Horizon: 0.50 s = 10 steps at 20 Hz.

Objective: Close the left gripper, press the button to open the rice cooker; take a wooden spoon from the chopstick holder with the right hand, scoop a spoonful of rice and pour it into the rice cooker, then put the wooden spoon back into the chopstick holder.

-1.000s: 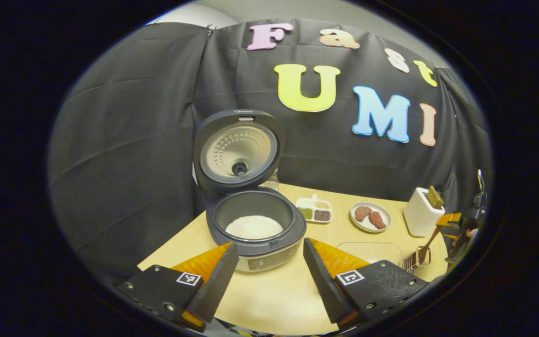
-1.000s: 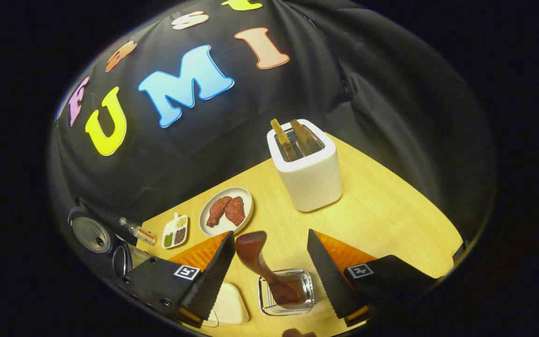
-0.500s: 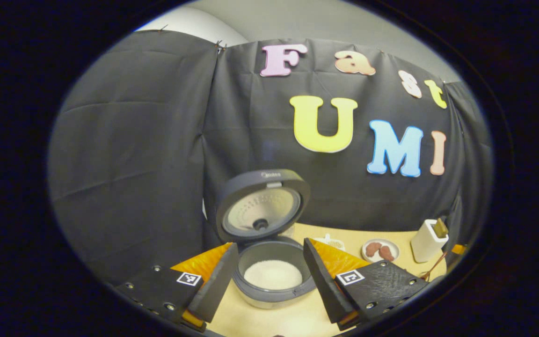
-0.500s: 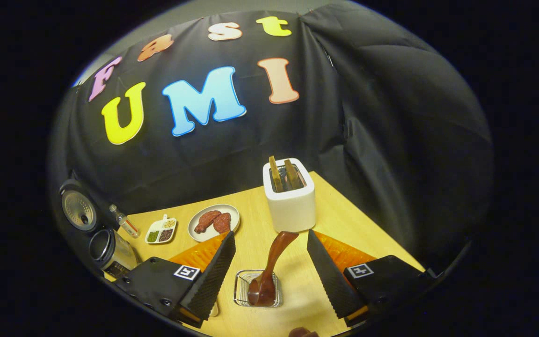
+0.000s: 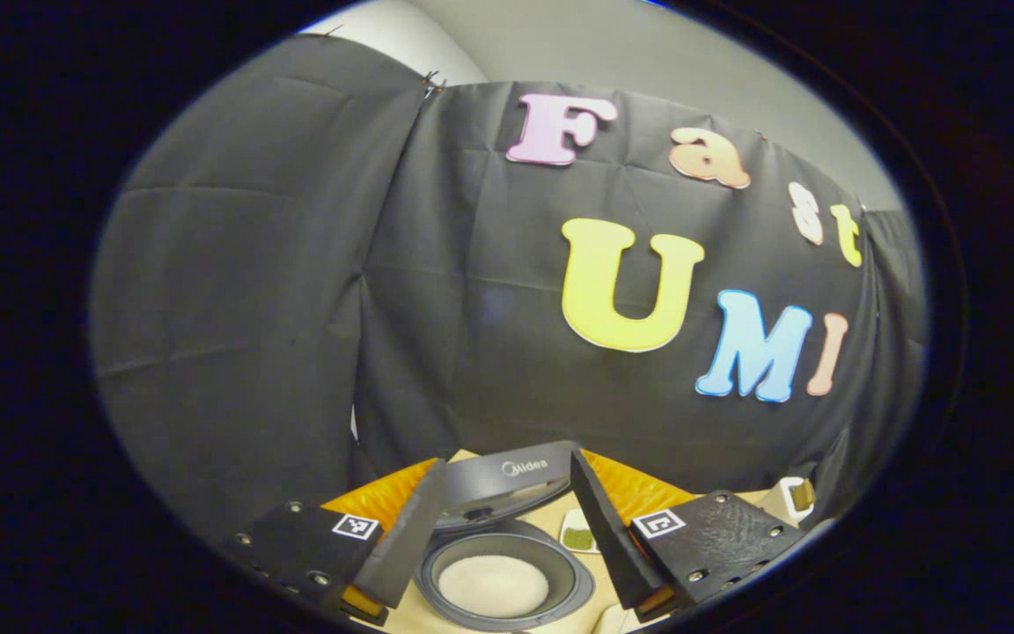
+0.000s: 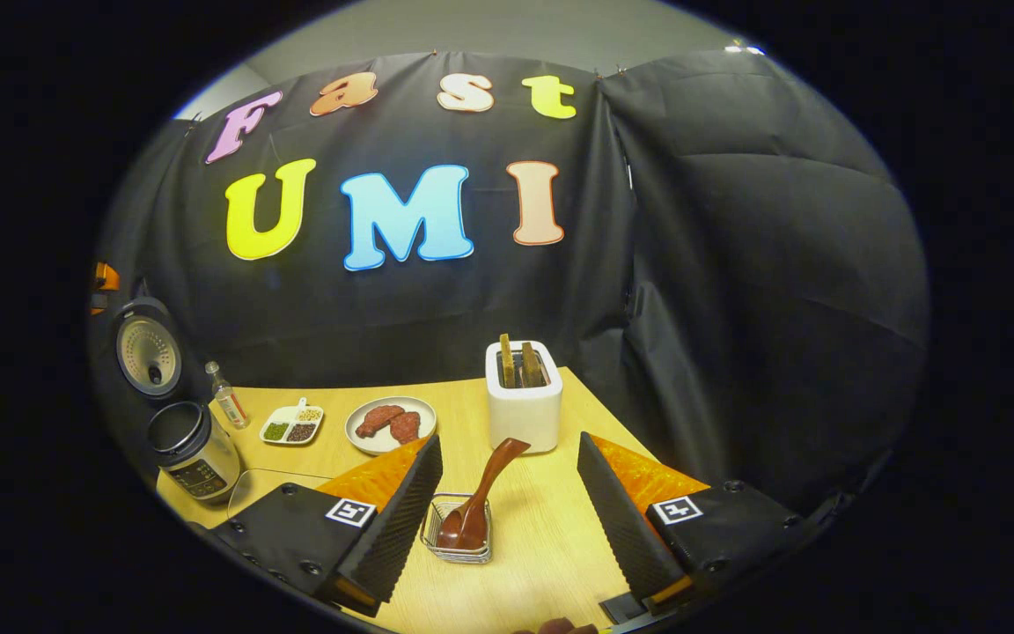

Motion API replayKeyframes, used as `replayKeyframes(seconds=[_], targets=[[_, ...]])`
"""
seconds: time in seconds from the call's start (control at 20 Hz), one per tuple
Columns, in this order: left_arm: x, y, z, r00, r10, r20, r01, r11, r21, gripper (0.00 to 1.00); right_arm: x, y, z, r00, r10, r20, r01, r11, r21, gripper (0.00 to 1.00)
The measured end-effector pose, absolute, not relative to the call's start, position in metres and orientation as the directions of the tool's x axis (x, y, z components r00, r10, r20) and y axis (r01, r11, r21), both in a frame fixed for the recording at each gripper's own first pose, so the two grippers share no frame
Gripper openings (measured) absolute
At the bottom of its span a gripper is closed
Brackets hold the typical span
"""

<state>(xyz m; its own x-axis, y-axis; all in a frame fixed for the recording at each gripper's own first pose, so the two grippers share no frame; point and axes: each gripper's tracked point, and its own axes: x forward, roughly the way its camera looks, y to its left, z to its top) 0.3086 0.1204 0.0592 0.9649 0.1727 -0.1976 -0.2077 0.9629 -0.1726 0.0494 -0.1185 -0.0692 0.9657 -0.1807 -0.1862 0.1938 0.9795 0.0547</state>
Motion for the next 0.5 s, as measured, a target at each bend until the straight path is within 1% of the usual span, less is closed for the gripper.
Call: replayKeyframes(seconds=[0.15,0.25,0.35,0.45,0.5], targets=[[0.347,0.137,0.049,0.951,0.164,-0.261,-0.222,0.952,-0.212,0.89,0.029,-0.127,-0.050,0.964,-0.235,-0.126,0.242,0.969,0.041,0.98],[0.369,0.147,0.034,0.927,0.167,-0.336,-0.245,0.947,-0.207,0.89,0.018,-0.131,-0.045,0.958,-0.266,-0.104,0.271,0.962,0.034,0.98],[0.386,0.144,0.014,0.904,0.155,-0.399,-0.249,0.949,-0.194,0.88,0.009,-0.132,-0.046,0.952,-0.285,-0.114,0.291,0.956,0.037,0.98],[0.396,0.136,0.007,0.903,0.136,-0.409,-0.228,0.956,-0.186,0.91,0.002,-0.131,-0.050,0.948,-0.290,-0.131,0.299,0.953,0.055,0.98],[0.398,0.132,0.006,0.900,0.122,-0.418,-0.216,0.958,-0.186,0.93,-0.002,-0.131,-0.052,0.945,-0.294,-0.141,0.305,0.950,0.060,0.93]])
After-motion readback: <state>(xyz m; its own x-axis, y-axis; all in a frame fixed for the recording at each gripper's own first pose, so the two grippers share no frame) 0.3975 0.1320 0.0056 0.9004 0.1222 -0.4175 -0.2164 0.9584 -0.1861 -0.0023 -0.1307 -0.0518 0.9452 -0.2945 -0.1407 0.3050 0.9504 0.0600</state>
